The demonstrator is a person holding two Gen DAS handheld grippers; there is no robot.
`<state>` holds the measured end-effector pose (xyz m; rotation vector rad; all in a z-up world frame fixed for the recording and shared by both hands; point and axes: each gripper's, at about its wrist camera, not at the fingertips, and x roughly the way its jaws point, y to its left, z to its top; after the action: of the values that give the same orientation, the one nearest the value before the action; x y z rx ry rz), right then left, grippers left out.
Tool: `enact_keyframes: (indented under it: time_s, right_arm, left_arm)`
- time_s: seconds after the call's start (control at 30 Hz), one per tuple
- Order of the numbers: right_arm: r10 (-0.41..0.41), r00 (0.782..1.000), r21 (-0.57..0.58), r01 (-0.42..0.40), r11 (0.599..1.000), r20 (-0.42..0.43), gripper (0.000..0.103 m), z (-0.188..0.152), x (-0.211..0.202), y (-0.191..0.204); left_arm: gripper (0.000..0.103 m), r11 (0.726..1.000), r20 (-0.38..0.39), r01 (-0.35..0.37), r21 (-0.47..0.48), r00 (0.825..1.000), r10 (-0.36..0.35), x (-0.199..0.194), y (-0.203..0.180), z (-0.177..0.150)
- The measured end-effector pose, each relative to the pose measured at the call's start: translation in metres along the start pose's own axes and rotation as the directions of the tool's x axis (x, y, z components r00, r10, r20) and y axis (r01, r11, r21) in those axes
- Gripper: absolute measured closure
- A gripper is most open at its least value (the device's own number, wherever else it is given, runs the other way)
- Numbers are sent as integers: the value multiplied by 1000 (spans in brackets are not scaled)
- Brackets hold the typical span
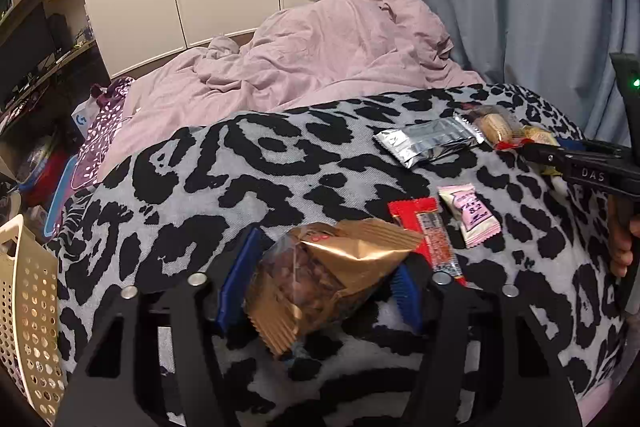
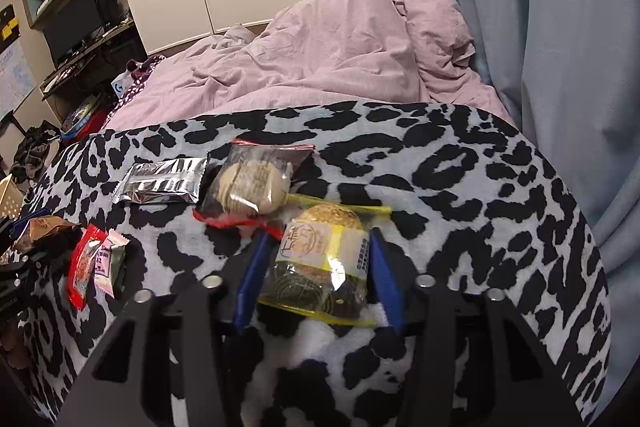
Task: Organize snacks
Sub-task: 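Grasp the clear yellow-trimmed bag with the right gripper while the left gripper holds the gold bag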
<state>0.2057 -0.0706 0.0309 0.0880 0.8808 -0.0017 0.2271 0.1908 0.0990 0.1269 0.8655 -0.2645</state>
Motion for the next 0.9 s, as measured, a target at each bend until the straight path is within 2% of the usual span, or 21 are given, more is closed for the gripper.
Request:
enact_keyframes:
  time_s: [0.1, 0.23, 0.57, 0.63, 0.7, 0.73, 0.9]
  right_arm:
    - [-1, 1000, 7, 1, 1000, 16, 63, -4, -6, -3]
    - [1, 999, 19, -2, 1000, 44, 65, -11, -18, -5]
    - [37, 992, 48, -43, 998, 121, 67, -24, -54, -8]
    - [39, 992, 31, -43, 999, 122, 67, -25, -57, -6]
    - [31, 993, 27, -35, 999, 117, 66, -25, -56, -5]
    - [28, 993, 30, -31, 999, 113, 66, -24, -55, -6]
    - [18, 996, 58, -23, 998, 85, 54, -22, -42, -12]
  left_arm:
    - [47, 1000, 13, 5, -3, 1000, -5, -6, -1, -1]
    - [51, 1000, 31, 10, -20, 999, -9, -15, 2, -1]
    - [51, 999, 35, 12, -31, 999, -10, -18, 6, -3]
    - [48, 1000, 32, 2, -29, 999, -1, -17, 5, -2]
    - [31, 999, 12, -7, -32, 1000, 7, -13, 5, -2]
    - [26, 999, 8, -9, -31, 1000, 9, -12, 5, -2]
    - [26, 1000, -16, -13, -21, 1000, 13, -5, 5, -8]
